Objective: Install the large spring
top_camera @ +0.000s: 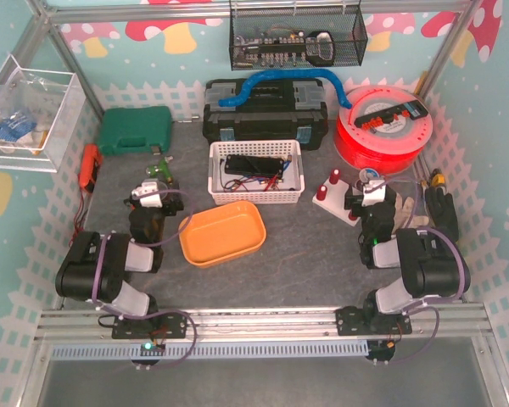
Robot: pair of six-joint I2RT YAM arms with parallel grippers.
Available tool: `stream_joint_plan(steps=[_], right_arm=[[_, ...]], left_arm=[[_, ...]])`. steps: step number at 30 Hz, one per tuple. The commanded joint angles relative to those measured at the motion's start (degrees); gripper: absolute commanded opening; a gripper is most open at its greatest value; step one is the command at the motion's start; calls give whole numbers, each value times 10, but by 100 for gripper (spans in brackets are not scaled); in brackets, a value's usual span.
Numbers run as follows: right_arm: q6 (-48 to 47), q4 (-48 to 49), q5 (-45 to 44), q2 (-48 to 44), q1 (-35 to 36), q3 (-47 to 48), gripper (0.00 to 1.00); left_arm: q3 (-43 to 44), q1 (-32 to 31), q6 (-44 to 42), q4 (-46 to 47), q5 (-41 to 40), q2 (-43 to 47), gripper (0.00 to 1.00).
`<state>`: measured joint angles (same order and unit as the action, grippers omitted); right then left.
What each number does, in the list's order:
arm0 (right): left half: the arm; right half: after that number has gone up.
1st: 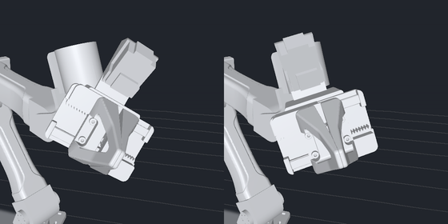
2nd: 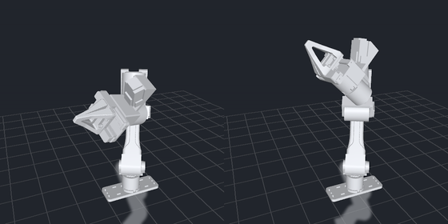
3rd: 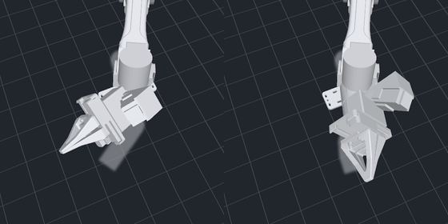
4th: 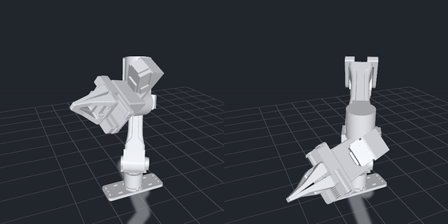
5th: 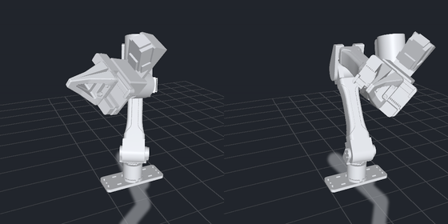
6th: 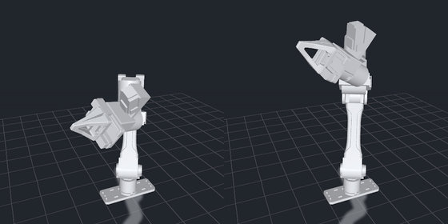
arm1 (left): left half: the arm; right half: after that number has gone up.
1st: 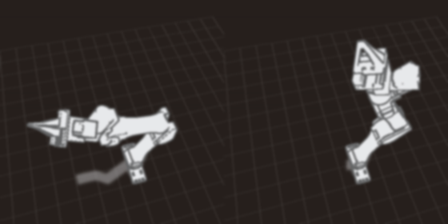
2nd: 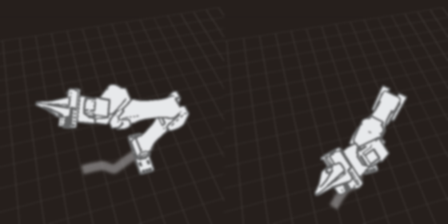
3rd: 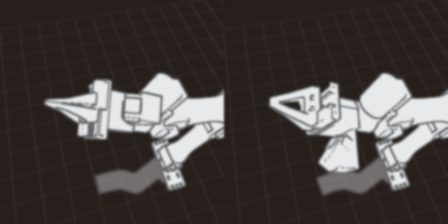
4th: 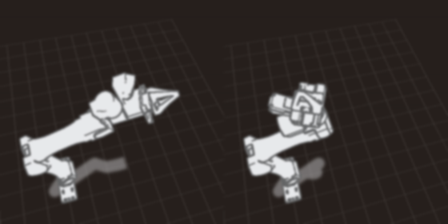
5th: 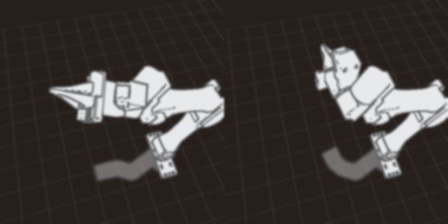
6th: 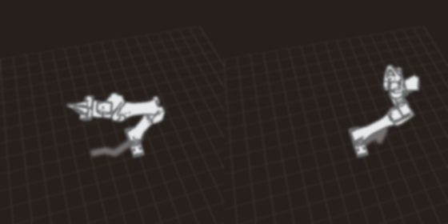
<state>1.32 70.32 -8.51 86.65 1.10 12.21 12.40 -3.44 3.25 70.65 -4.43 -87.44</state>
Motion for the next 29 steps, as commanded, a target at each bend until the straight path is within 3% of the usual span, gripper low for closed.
stream_joint_plan(steps=[1, 29], right_arm=[[-1, 43, 9, 3, -3, -3, 99], [-2, 44, 9, 1, -3, -5, 99]], left_arm=[[9, 3, 8, 14, 19, 2, 99], [6, 3, 8, 26, 18, 0, 99]])
